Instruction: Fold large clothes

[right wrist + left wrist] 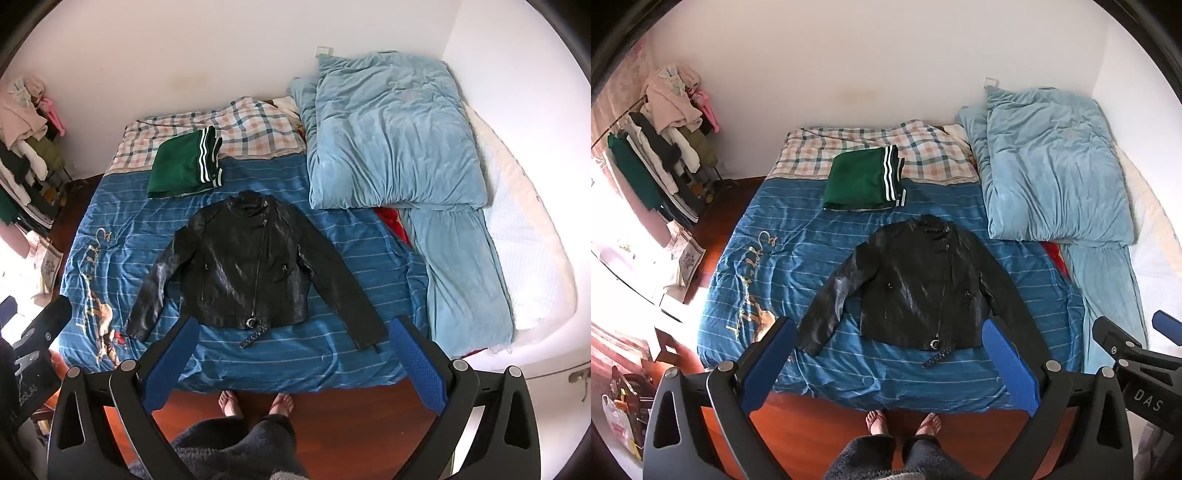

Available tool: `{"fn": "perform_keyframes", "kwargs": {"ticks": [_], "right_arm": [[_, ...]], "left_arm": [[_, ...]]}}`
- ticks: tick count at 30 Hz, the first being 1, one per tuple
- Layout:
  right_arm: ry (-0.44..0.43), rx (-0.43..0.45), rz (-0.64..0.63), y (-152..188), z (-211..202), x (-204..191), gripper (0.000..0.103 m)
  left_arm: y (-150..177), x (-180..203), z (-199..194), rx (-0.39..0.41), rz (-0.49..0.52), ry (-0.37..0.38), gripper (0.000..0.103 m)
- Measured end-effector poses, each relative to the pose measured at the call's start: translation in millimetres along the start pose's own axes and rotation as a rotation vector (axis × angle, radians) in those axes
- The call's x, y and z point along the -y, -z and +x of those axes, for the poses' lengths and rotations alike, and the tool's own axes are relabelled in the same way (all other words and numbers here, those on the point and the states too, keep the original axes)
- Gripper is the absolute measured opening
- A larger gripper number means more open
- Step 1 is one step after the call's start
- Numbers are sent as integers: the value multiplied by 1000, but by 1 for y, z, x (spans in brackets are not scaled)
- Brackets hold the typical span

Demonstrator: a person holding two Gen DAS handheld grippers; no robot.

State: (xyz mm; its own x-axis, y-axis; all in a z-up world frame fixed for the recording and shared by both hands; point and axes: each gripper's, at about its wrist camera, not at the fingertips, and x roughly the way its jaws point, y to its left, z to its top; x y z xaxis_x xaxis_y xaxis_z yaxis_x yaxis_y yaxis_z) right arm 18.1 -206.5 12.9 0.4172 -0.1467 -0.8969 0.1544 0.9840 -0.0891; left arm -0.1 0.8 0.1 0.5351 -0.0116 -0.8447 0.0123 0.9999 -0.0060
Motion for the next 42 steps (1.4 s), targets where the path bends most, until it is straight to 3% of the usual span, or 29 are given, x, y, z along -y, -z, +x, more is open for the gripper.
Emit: {"fn": "perform_keyframes", "kwargs": {"ticks": [33,42], "right_arm": [[-4,11,-4,3,-10,0,103],[0,16,0,-3,-14,-2,103]], "left_arm": [[-4,3,-4,13,13,-15,103],[-18,5,-14,15,13,-12,103]]}}
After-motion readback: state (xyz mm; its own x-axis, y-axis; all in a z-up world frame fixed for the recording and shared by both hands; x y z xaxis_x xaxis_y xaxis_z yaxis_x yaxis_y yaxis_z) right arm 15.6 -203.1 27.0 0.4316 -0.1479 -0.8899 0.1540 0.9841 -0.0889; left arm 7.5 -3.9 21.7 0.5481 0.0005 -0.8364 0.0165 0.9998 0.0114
